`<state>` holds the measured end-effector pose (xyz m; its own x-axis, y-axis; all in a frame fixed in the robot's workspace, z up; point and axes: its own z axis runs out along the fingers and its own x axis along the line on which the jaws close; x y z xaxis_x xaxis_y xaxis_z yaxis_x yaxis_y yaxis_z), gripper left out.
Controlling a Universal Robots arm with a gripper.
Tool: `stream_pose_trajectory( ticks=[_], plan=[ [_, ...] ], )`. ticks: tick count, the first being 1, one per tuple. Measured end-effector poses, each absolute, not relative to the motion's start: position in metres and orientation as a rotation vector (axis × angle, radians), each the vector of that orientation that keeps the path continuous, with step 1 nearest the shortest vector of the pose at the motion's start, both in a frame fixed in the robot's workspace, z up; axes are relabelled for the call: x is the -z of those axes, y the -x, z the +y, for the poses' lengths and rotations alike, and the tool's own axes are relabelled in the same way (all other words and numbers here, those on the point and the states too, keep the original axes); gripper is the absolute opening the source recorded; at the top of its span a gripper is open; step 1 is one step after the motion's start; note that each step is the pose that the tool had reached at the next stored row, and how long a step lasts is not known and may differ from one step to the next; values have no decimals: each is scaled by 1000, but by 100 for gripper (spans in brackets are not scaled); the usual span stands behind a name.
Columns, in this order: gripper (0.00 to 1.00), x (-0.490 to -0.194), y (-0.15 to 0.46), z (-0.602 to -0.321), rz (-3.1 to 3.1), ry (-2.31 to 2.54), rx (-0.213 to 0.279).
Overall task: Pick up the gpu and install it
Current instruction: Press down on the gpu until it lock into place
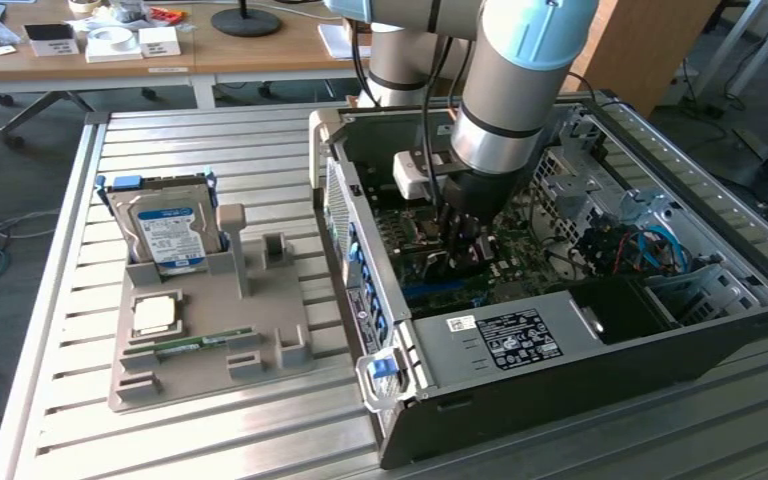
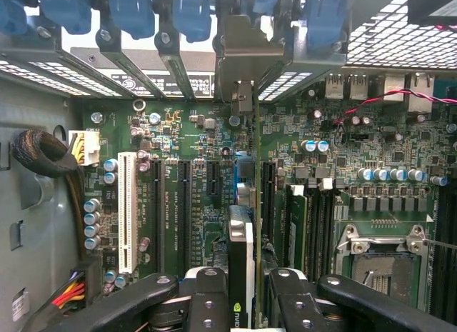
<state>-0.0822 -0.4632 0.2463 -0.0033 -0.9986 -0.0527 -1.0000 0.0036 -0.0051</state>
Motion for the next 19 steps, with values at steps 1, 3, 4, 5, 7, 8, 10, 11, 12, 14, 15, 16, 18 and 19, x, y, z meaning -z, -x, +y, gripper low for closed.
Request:
stream_pose_trajectory(
  ticks=[1,3,4,5,7,8,10,11,12,14,15,16,18,19],
  plan=[
    [27,-246,82,-463,2196,2189,-52],
    [27,-246,82,-463,2196,2189,-52],
    [27,-246,82,-463,2196,2189,-52],
    [27,-246,82,-463,2196,2188,-52],
    [27,-246,82,-463,2197,2188,-52],
    [27,-246,82,-463,2198,2186,-52],
    [27,-246,82,-464,2199,2186,-52],
    [27,-246,82,-464,2199,2186,-52],
    [27,-246,82,-464,2199,2186,-52],
    [27,-246,83,-464,2199,2186,-52],
    [27,-245,83,-464,2199,2186,-52],
    [27,-245,83,-464,2199,2186,-52],
    [27,-244,83,-464,2199,2186,-52],
    [27,-243,83,-464,2200,2185,-52]
  ],
)
